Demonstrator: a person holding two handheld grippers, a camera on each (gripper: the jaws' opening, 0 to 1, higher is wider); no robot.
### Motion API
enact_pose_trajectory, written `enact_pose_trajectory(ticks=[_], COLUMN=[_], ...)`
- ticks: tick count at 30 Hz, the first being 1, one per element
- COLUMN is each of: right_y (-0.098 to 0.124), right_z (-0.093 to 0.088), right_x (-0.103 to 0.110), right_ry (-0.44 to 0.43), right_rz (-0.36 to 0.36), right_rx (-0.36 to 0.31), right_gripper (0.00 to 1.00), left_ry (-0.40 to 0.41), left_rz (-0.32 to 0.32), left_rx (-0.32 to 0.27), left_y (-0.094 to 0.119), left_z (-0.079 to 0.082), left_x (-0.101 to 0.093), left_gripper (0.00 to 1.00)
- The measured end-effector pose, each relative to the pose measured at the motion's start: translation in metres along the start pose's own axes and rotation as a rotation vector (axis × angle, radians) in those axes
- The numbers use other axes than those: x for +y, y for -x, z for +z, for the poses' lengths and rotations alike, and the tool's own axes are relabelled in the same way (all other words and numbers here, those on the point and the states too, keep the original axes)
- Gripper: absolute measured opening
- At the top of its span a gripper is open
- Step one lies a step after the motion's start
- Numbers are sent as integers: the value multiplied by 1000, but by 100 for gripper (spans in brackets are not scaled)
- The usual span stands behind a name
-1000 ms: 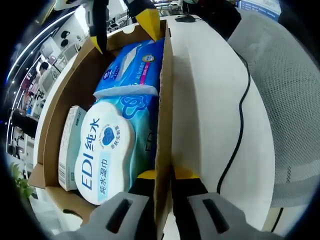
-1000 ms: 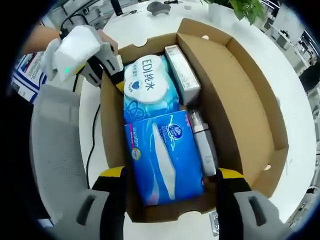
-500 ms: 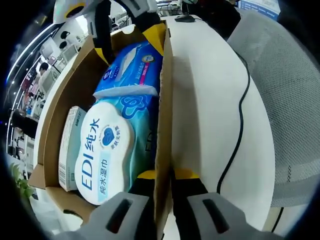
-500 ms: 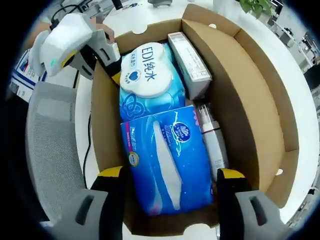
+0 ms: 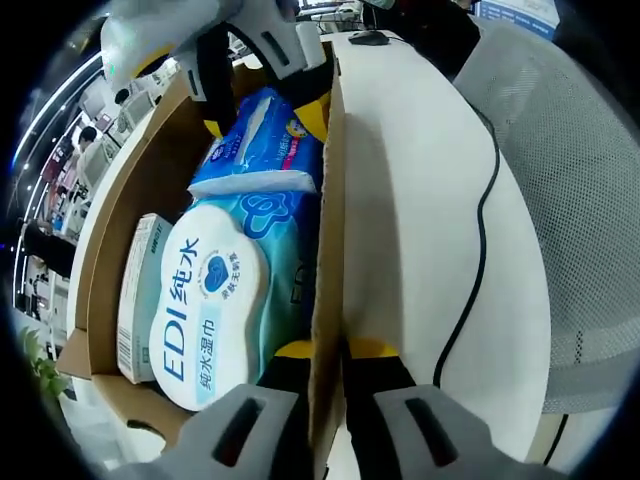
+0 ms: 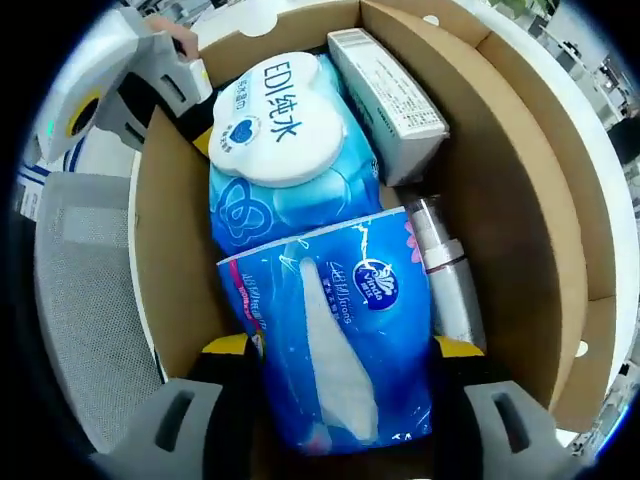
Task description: Operate the shoe box by opening the lid, removing the specified soft item, and placing it in the target area until the item is outside and the box remains undamaged.
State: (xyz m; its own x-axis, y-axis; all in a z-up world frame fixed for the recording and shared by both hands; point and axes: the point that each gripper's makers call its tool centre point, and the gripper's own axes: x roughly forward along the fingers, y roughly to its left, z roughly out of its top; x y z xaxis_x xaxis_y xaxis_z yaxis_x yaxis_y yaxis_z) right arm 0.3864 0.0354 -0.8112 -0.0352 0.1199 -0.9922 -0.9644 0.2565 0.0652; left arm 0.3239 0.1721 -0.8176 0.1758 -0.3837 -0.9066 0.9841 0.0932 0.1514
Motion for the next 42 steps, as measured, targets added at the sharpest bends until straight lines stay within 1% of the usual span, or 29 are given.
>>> enact_pose_trajectory(ticks=[4, 9, 13, 21, 26, 31, 35, 37, 42], right_y=[-1, -3, -5, -5, -4, -2, 5, 7, 14], right_z=[-1, -2, -3, -4, -4, -4, -2, -1, -1], right_x=[2, 3, 3, 2, 2, 2, 0, -1, 0], right_ry=[-6, -1, 0, 1, 6, 9, 5, 35, 18], right_rz=[38, 45, 68, 42, 29, 13, 3, -13, -13], right_rx=[8, 35, 56, 67, 77, 59, 36, 12, -23], right_gripper=[69, 69, 69, 69, 64, 58, 51, 49, 47], left_ry=[1, 1, 1, -1, 2, 4, 5, 8, 7], left_rz=[1, 3, 2, -1, -2, -2, -2, 1, 0], left_rx=[0, 0, -1, -2, -3, -2, -2, -2, -3], left_y=[0, 0, 1, 0, 0, 0, 0, 0, 0], left_z=[0, 0, 0, 0, 0, 0, 0, 0, 1], left_x=[0, 0, 0, 1, 1, 1, 1, 1, 1], left_gripper=[3, 3, 3, 3, 3, 3, 3, 3, 3])
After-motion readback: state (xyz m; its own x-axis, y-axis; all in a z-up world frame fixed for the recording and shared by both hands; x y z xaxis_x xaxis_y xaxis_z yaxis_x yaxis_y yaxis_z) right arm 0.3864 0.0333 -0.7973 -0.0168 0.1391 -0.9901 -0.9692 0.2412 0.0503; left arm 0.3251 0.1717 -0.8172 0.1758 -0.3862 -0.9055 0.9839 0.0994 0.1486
